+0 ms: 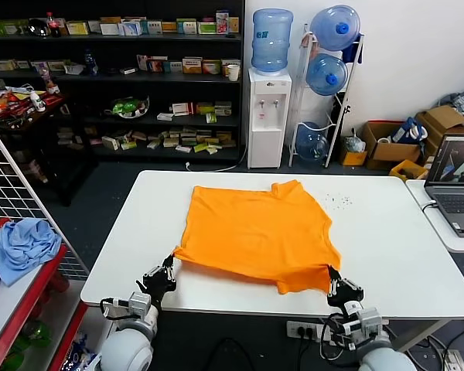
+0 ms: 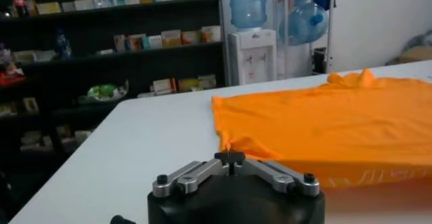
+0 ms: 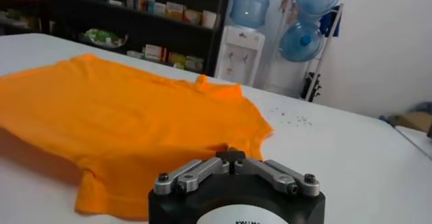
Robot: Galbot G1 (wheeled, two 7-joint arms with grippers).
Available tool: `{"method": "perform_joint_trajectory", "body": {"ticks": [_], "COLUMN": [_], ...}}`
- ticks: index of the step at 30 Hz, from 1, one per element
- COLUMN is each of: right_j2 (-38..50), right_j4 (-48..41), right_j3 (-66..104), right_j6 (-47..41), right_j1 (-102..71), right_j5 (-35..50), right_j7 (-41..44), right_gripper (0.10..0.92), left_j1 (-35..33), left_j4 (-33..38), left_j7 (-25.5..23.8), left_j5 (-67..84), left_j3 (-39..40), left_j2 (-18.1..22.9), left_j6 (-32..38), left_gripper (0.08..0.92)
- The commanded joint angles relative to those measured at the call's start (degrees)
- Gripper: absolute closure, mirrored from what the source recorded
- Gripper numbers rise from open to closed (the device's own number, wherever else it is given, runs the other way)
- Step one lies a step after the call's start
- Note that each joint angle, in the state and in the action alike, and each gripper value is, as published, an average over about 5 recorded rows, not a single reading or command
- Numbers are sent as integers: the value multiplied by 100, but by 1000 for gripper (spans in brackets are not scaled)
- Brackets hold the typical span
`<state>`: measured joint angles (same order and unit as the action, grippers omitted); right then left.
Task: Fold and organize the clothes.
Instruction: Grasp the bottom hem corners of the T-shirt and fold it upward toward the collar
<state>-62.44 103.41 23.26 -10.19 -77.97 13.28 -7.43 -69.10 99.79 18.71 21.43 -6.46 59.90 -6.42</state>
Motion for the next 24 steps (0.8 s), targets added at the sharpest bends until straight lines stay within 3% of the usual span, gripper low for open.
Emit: {"method": "perform_joint_trajectory", "body": {"ticks": [1,24], "right_j2": [142,-53], "right_j4": [-1100,-2264], "right_j3": [-426,-922], "right_j6": [138,93], "right_j1": [1422,2327], "right_j5": [143,396], "right_j7": [13,166], "right_gripper": [901,901], "left_j1": [847,980], "left_j4": [-815,-1053], "left_j7": [-27,-149], "left_j5": [-79,-102], "left_j3": [114,559], "left_j2": [31,113], "left_j6": [54,-12], "left_gripper": [910,910]}}
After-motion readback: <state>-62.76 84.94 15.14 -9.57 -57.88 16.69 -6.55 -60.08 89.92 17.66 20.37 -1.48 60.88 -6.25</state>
